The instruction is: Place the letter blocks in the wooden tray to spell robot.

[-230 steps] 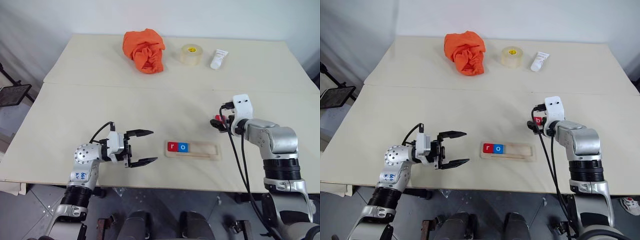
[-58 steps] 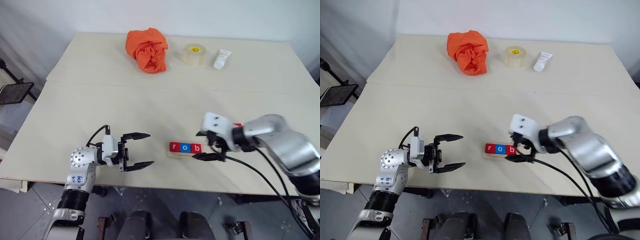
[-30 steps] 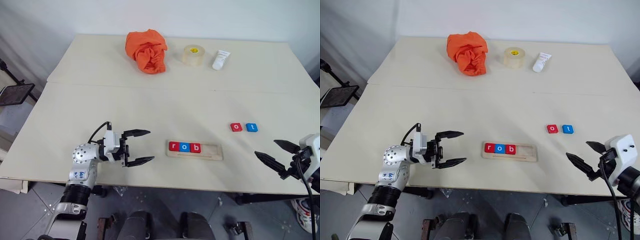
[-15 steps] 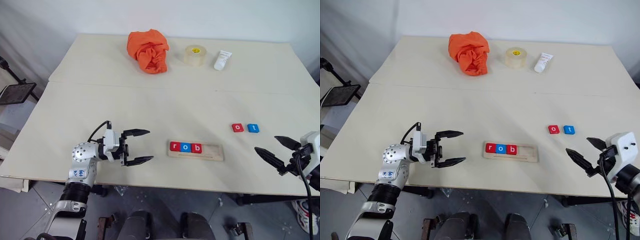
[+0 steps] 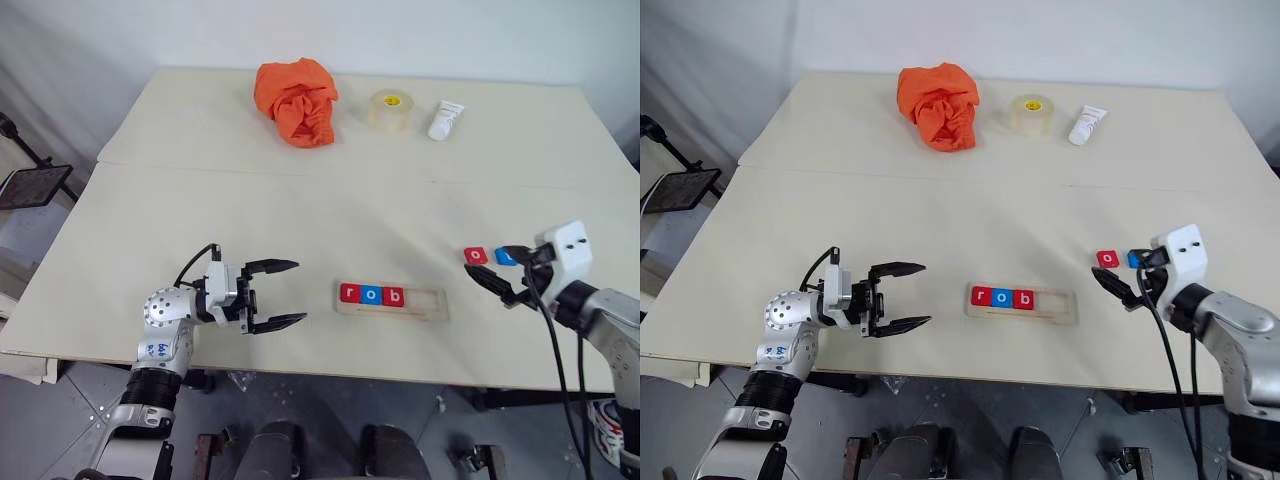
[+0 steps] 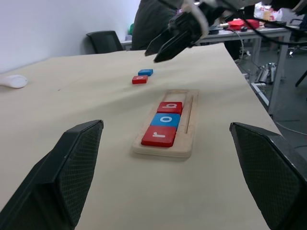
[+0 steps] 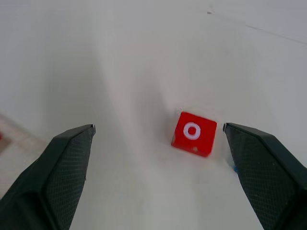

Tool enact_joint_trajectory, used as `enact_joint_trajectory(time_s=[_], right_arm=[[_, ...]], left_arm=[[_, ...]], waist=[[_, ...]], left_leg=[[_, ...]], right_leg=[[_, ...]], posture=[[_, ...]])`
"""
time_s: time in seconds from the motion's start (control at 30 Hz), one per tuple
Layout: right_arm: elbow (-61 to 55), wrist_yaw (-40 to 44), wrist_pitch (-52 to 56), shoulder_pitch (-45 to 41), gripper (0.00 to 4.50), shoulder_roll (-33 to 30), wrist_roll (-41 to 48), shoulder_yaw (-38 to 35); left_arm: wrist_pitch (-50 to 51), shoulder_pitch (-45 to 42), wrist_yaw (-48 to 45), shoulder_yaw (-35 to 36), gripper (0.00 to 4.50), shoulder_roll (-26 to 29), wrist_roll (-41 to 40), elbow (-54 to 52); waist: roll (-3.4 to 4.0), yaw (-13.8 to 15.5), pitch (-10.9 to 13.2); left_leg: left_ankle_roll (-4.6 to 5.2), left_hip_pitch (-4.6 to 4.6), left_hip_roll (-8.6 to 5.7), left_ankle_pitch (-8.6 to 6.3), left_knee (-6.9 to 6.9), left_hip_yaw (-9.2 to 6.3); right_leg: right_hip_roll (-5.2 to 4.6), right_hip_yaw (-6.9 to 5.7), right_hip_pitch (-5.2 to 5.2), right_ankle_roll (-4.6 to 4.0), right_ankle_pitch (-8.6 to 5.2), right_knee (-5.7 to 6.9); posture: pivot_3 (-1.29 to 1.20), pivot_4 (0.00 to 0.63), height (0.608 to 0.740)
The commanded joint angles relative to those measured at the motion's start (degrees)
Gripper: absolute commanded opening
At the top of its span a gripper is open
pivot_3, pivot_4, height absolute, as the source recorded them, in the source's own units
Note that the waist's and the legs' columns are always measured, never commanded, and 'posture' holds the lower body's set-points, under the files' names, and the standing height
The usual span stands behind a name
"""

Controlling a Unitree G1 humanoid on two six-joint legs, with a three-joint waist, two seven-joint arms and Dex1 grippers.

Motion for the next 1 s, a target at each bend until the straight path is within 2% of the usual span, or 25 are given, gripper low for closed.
enact_joint_trajectory(time_s=[0.03, 0.27, 0.53, 0.83, 1.0], right_arm=[[4.85, -2.22, -2.25, -3.49, 4.48, 0.98, -2.31, 1.19], [14.82, -3.07, -5.48, -8.38, 4.48, 2.87, -5.13, 4.07], [18.46, -3.03, -5.57, -9.66, 4.48, 4.51, -5.36, 4.91], [15.51, -5.38, -0.38, -10.09, 1.45, 4.95, -5.42, 4.88], [13.03, -5.33, 1.38, -11.47, 1.45, 4.58, -5.15, 4.94]], left_arm=[[-0.48, 1.19, 0.60, 0.44, 4.50, 0.15, -0.57, -3.56], [0.04, 3.76, 2.24, 1.00, 4.50, 0.80, -0.45, -6.40], [0.14, 4.19, 3.31, 0.63, 4.50, 0.61, -0.29, -7.04], [-0.39, 3.42, 3.51, 0.55, 4.50, 0.35, -0.13, -5.79], [-0.85, 2.61, 3.55, 0.34, 4.50, -0.28, 0.14, -4.62]], waist=[[0.00, -0.07, 0.00], [0.00, -0.40, 0.00], [0.00, -0.30, 0.00], [0.00, -0.36, -0.01], [0.00, -0.36, -0.01]], left_leg=[[0.00, -0.01, -0.01, 0.00, 0.00, 0.00], [0.00, -0.01, 0.04, 0.00, -0.02, 0.04], [0.00, -0.01, 0.04, 0.00, -0.01, 0.05], [0.00, 0.00, 0.05, 0.00, -0.01, 0.05], [0.00, 0.00, 0.05, 0.00, -0.01, 0.06]], right_leg=[[0.00, -0.01, 0.00, 0.00, 0.00, 0.00], [0.02, -0.04, -0.03, 0.00, 0.00, 0.00], [0.01, -0.02, -0.02, 0.00, 0.00, 0.00], [0.02, -0.02, -0.02, 0.00, 0.00, 0.03], [0.02, -0.02, -0.02, 0.00, 0.00, 0.02]], posture=[[0.00, 0.150, 0.740], [0.00, 0.150, 0.740], [0.00, 0.150, 0.740], [0.00, 0.150, 0.740], [0.00, 0.150, 0.740]])
